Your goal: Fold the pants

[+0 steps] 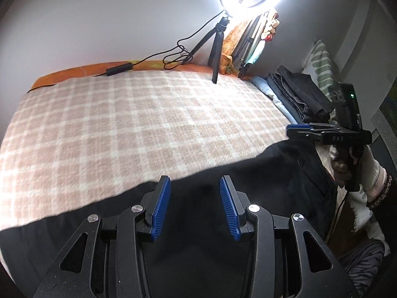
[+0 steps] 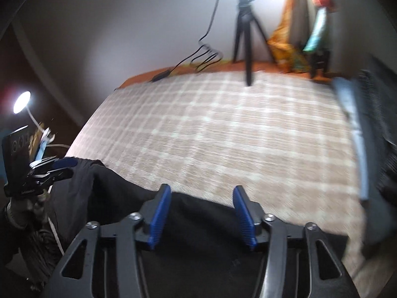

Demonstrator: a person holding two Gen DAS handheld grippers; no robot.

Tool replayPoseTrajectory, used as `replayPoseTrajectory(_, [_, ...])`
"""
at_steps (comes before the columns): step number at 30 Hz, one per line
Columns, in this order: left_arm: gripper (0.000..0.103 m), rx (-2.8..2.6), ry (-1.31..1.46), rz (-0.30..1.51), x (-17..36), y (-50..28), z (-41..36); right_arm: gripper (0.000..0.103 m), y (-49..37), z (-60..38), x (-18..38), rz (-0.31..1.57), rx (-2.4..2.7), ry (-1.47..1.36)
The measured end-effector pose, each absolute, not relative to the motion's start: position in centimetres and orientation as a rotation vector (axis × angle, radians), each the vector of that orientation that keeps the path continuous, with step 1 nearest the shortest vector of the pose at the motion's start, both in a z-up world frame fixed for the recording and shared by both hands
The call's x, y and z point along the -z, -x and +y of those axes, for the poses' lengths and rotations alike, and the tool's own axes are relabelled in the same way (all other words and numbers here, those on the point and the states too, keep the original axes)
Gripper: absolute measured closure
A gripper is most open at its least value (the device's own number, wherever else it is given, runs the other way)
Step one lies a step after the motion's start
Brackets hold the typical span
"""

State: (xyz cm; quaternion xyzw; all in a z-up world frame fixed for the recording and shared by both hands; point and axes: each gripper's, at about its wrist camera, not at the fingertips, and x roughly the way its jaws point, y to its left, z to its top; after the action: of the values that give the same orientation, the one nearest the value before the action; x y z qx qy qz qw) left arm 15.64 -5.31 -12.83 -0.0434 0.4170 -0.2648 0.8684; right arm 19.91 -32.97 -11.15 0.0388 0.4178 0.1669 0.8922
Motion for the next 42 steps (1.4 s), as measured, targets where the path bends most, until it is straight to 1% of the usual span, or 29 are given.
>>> replayPoseTrajectory(6, [0.063, 0.569, 0.092, 0.877, 13.7, -17.1, -5.9, 0.046, -22.8, -32.4, 12.7, 0.960, -0.447, -0.099])
replayPoseTrajectory(12, [0.063, 0.592, 0.094, 0.883, 14.2, -17.8, -6.6, 0.046, -23.1, -31.8, 14.3, 1.046, -0.519, -0.084])
replayPoseTrajectory(13, [0.063, 0.598, 0.089, 0.881, 14.2, -17.9, -6.9, 0.051, -22.9, -31.6, 14.5, 1.055, -0.526, -0.074])
replayPoseTrajectory(14, [0.063, 0.605, 0.082, 0.877, 14.1, -17.9, -7.2, 0.060, -22.5, -31.5, 14.6, 1.060, -0.530, -0.069])
replayPoseTrajectory(15, [0.063, 0.615, 0.076, 0.875, 14.0, -17.9, -7.5, 0.064, -22.1, -31.5, 14.6, 1.060, -0.534, -0.071])
replayPoseTrajectory(17, [0.063, 0.632, 0.071, 0.869, 13.7, -17.8, -8.0, 0.077, -21.4, -31.6, 14.6, 1.049, -0.536, -0.071])
replayPoseTrajectory(18, [0.063, 0.640, 0.071, 0.867, 13.6, -17.8, -8.3, 0.080, -21.0, -31.5, 14.5, 1.045, -0.542, -0.072])
replayPoseTrajectory(20, [0.063, 0.657, 0.066, 0.867, 13.5, -17.7, -8.9, 0.089, -19.7, -31.2, 14.3, 1.027, -0.543, -0.047])
replayPoseTrajectory(21, [0.063, 0.664, 0.060, 0.869, 13.6, -17.7, -9.3, 0.091, -19.0, -30.9, 14.2, 1.020, -0.545, -0.031])
replayPoseTrajectory(22, [0.063, 0.669, 0.053, 0.872, 13.7, -17.6, -9.6, 0.096, -18.5, -30.6, 14.3, 1.017, -0.546, -0.018])
replayPoseTrajectory(24, [0.063, 0.681, 0.035, 0.885, 14.1, -17.4, -10.2, 0.098, -17.2, -29.6, 14.4, 1.011, -0.552, 0.027])
replayPoseTrajectory(30, [0.063, 0.697, -0.026, 0.932, 16.1, -16.0, -11.1, 0.099, -15.3, -27.6, 15.2, 1.031, -0.554, 0.153])
replayPoseTrajectory(33, [0.063, 0.702, -0.040, 0.927, 16.5, -15.3, -11.0, 0.093, -15.6, -27.4, 14.8, 1.038, -0.565, 0.161])
replayPoseTrajectory(34, [0.063, 0.703, -0.041, 0.926, 16.7, -15.1, -10.9, 0.087, -15.8, -27.3, 14.5, 1.037, -0.568, 0.161])
replayPoseTrajectory(35, [0.063, 0.704, -0.044, 0.928, 16.9, -14.8, -10.9, 0.070, -16.2, -27.1, 14.4, 1.036, -0.569, 0.157])
replayPoseTrajectory(36, [0.063, 0.703, -0.049, 0.925, 17.0, -14.6, -11.1, 0.063, -16.7, -27.1, 14.0, 1.023, -0.569, 0.139])
replayPoseTrajectory(37, [0.063, 0.703, -0.061, 0.917, 17.1, -14.3, -11.1, 0.060, -17.0, -27.0, 13.7, 1.012, -0.567, 0.122])
replayPoseTrajectory(40, [0.063, 0.707, -0.095, 0.903, 17.1, -13.7, -11.3, 0.059, -18.9, -26.5, 13.5, 1.015, -0.605, 0.040])
replayPoseTrajectory(42, [0.063, 0.713, -0.094, 0.903, 17.1, -13.6, -11.2, 0.058, -20.5, -25.6, 14.3, 1.049, -0.622, 0.029])
